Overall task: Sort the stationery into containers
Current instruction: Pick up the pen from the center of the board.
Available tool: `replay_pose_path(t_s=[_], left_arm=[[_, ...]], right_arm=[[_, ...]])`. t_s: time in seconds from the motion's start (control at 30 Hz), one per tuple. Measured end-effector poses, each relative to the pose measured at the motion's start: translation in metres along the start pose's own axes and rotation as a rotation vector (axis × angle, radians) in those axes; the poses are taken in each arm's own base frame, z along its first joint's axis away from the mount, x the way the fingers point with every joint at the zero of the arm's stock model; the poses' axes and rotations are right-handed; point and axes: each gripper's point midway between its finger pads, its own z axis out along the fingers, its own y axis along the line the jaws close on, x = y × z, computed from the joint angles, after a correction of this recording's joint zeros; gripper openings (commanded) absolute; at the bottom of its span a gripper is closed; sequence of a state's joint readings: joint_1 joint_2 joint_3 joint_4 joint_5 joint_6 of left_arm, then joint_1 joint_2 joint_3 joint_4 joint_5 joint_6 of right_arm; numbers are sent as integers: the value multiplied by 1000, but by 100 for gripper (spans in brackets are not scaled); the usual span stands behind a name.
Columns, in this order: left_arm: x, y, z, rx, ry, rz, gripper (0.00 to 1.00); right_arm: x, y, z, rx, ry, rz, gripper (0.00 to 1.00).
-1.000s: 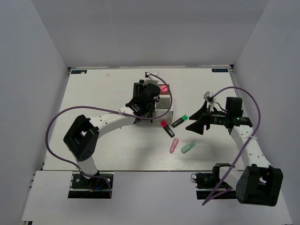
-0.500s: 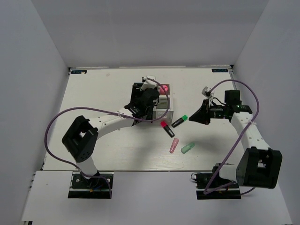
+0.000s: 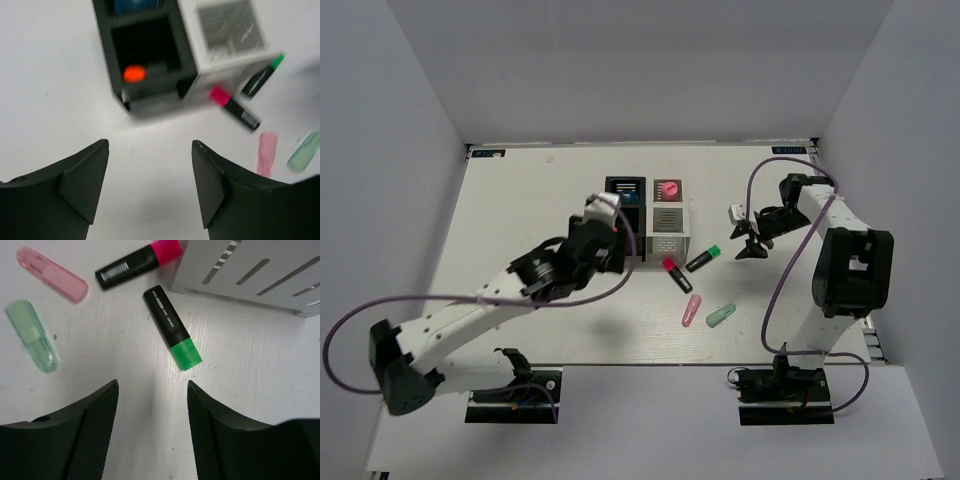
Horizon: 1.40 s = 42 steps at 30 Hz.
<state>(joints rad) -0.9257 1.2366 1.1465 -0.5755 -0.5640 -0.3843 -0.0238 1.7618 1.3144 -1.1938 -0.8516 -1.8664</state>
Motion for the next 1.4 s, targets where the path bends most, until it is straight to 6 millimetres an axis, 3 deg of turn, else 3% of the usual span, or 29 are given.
replay_pose_path(t_s=[0.17, 0.23, 0.37, 0.53, 0.63, 0.8, 0.93, 1.1, 1.17, 1.4], left_arm=[[91, 51, -39, -20, 141, 24, 79], [116, 67, -50, -36, 171, 21, 79], [143, 89, -67, -41, 173, -15, 80], [159, 103, -78, -43, 163, -48, 81], [166, 109, -83, -49, 172, -54, 81], [167, 114, -88, -50, 162, -78, 81], [169, 116, -91, -50, 161, -90, 82], [175, 118, -92, -54, 167, -94, 82], [176, 119, -92, -54, 166, -96, 82], [178, 120, -94, -41, 142, -125, 82]], right_arm=[[11, -21, 15, 0, 71, -183, 62], [18, -29, 27, -15, 97, -234, 62], [35, -35, 51, -60, 133, -267, 62], [55, -34, 74, -134, 181, -268, 62], [55, -44, 78, -152, 201, -283, 62], [59, -58, 80, -184, 246, -310, 39], [63, -53, 77, -241, 272, -274, 35], [70, -27, 68, -335, 311, -210, 0], [70, -15, 66, -350, 312, -205, 0], [57, 64, 50, -405, 299, -149, 0]])
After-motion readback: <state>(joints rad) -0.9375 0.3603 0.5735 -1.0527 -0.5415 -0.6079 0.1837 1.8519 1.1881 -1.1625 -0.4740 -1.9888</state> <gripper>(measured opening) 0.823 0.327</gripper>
